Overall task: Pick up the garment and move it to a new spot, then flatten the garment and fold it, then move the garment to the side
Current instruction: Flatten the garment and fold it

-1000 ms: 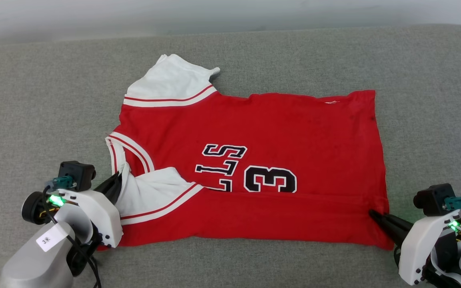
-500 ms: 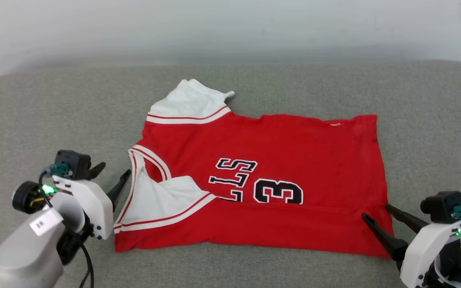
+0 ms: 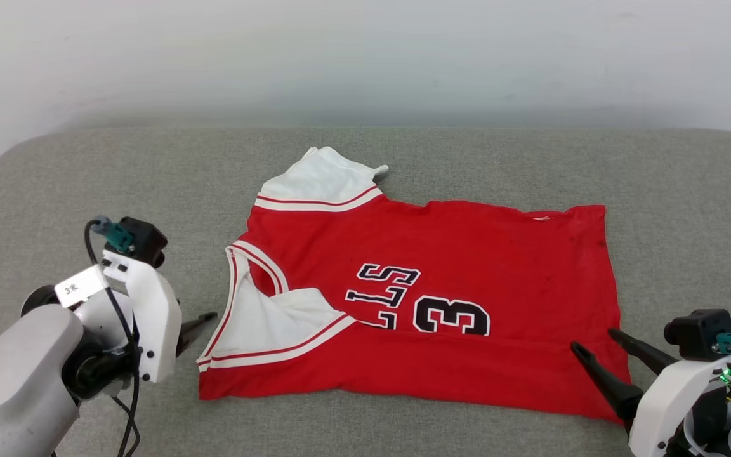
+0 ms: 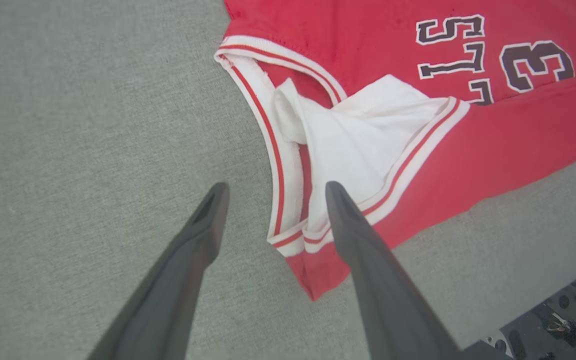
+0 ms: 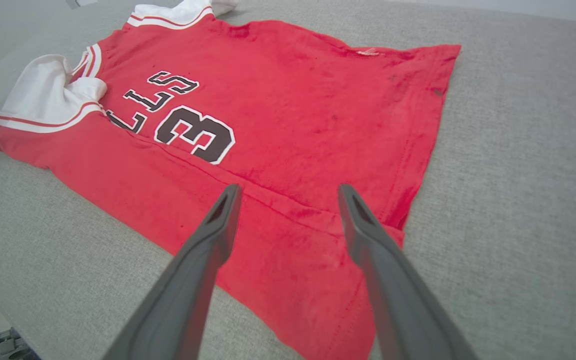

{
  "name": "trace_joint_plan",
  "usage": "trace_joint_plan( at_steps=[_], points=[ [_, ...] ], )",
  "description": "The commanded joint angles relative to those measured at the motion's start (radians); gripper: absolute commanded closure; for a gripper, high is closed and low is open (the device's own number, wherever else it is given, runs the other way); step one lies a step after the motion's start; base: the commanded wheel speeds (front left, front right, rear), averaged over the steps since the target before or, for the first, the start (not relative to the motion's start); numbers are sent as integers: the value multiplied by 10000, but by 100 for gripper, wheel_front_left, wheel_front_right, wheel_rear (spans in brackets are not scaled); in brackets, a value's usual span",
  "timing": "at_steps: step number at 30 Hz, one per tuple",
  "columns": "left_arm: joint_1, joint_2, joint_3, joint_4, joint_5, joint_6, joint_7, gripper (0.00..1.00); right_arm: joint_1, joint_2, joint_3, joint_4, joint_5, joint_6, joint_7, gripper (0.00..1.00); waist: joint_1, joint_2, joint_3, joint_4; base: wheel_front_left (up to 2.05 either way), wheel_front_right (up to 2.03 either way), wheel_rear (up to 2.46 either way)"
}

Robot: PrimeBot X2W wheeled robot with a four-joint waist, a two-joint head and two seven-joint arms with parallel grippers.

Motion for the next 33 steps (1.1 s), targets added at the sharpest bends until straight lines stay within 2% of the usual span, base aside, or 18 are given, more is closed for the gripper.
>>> trace_joint_plan(
  at_steps=[1, 6, 11, 18, 26, 27, 28, 33],
  points=[
    [-163, 152, -152, -258, -149, 11, 664, 0, 110, 107, -70, -98, -87, -8, 52, 0, 1, 0, 8, -46, 0, 0, 0],
    [107, 240, -509, -565, -412, 150, 1755, 0, 71, 181, -117, -235, -173, -8, 186, 0, 1, 0, 89, -224, 0, 0, 0],
    [422, 201, -767, -550, -397, 268, 2080, 0, -77, 233, -168, -297, -212, -8, 251, 0, 1, 0, 246, -467, 0, 0, 0],
    [766, -17, -1023, 310, -159, 466, 1779, 0, -265, 297, -128, -362, -252, -8, 285, 0, 1, 0, 633, -772, 0, 0, 0],
    [1210, -414, -1430, 1059, -49, 315, 1569, 0, -401, 225, -138, -306, -231, -8, 273, 0, 1, 0, 626, -864, 0, 0, 0],
    [1232, -436, -1468, 1092, -18, 277, 1521, 53, -406, 209, -143, -314, -233, -8, 288, 0, 1, 0, 592, -861, 0, 0, 0],
    [1228, -455, -1469, 1100, 27, 254, 1396, 99, -410, 180, -157, -332, -232, -8, 304, 0, 1, 0, 556, -851, 0, 0, 0],
    [1104, -438, -1078, 954, -38, 244, 505, 100, -723, -225, -363, -540, -447, -8, 410, 0, 1, 0, 345, -808, 0, 0, 0]
  ],
)
